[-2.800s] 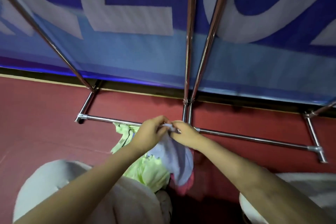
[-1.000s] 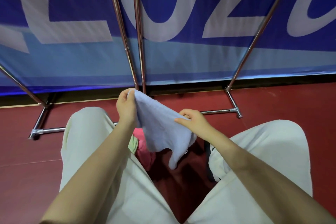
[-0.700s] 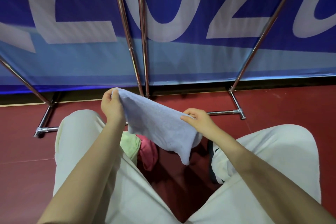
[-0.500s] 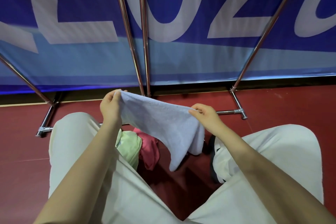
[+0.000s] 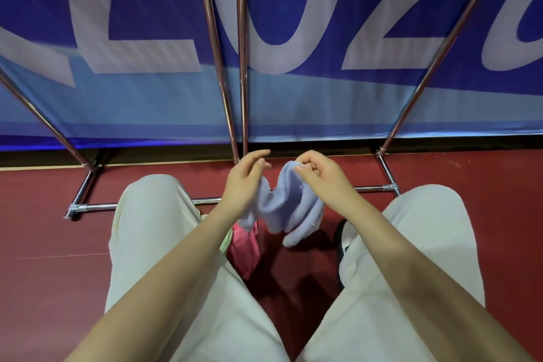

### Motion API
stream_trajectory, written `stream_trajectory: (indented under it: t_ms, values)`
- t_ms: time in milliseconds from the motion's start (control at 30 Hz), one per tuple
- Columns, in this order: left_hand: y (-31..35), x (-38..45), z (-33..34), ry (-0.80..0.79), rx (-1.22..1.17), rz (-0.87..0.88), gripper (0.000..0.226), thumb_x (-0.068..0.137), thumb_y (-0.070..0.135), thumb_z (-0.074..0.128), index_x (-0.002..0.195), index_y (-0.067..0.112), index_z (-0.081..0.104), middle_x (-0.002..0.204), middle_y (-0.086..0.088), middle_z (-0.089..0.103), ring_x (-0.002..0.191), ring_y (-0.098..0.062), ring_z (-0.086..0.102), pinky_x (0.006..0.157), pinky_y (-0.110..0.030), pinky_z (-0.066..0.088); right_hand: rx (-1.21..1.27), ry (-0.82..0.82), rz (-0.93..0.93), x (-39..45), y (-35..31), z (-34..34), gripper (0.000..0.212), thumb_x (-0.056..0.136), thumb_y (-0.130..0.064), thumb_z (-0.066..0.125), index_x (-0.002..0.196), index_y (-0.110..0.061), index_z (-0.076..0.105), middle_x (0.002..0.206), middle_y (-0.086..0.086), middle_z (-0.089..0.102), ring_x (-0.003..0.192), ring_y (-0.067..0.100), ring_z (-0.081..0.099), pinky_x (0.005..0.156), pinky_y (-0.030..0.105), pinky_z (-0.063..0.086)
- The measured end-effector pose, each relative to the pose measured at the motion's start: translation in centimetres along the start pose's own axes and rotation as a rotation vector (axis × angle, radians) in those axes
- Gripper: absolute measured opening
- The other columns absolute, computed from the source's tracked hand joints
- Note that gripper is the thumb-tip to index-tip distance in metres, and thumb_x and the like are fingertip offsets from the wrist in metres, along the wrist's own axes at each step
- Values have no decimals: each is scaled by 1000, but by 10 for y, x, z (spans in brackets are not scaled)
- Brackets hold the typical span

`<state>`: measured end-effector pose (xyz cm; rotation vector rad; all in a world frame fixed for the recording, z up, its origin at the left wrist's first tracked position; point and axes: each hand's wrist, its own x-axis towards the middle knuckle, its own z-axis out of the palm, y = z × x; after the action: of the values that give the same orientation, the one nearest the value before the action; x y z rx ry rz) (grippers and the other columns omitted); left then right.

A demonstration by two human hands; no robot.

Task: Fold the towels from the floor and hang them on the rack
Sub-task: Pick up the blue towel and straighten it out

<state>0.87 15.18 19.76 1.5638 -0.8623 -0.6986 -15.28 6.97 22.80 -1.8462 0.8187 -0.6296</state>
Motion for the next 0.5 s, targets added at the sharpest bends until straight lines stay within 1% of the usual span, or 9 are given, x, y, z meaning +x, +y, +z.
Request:
stream_trajectory:
  t_ms: [67,133,167,200,233,267,333,400,500]
  values:
    - [3,-6,9,-88,18,25,26,102,14,45,121,14,63,97,7,71,90,15,59,86,-4,40,5,17,-6,2,-4,2,10,91,-8,56,86,-15,61,67,-9,52,60,-2,45,61,11,38]
    - [4,-8,15,-166,22,22,26,102,17,45,116,20,67,101,16,70,96,12,60,87,-8,43,14,31,-24,5,-8,2,16,90,-6,55,82,-18,60,70,-6,56,63,0,47,62,11,39]
    - [3,-9,17,-199,34,21,25,102,18,46,108,25,69,98,19,69,94,9,61,86,-11,45,22,37,-38,7,-8,1,19,90,-5,55,80,-20,60,72,-3,60,65,2,49,63,12,40]
    - [2,-10,18,-229,55,22,24,101,19,47,97,28,69,89,22,68,87,7,61,82,-13,46,25,41,-49,9,-8,0,20,90,-4,55,79,-20,60,76,0,63,68,5,52,65,14,41]
    - [1,-11,19,-253,69,24,24,100,19,50,87,29,68,79,22,65,77,5,59,76,-15,45,22,43,-54,10,-6,-1,19,90,-4,54,80,-19,60,79,3,66,70,6,53,66,15,42]
    - [0,-13,20,-267,73,22,24,99,19,52,82,27,66,72,21,62,71,4,55,73,-16,44,14,47,-53,11,-5,-2,18,90,-4,54,81,-18,61,79,4,65,70,5,53,67,14,41]
    - [-2,-13,19,-262,44,16,18,96,16,57,82,18,68,72,15,62,69,1,54,71,-16,44,-9,59,-41,11,-1,-3,17,90,-4,55,82,-18,61,75,0,60,66,1,49,65,12,39]
    - [-3,-12,15,-201,-6,21,15,95,13,58,86,13,70,78,7,66,74,-2,57,74,-17,45,-45,55,-37,11,3,-4,14,90,-5,57,84,-16,63,72,-5,57,63,-2,47,64,10,38]
    - [1,-10,7,-83,-69,-14,17,95,10,57,89,14,72,85,8,71,80,1,62,78,-14,46,-143,-24,-38,8,9,-6,5,88,-9,63,86,-10,67,73,-10,59,63,-5,48,65,8,37]
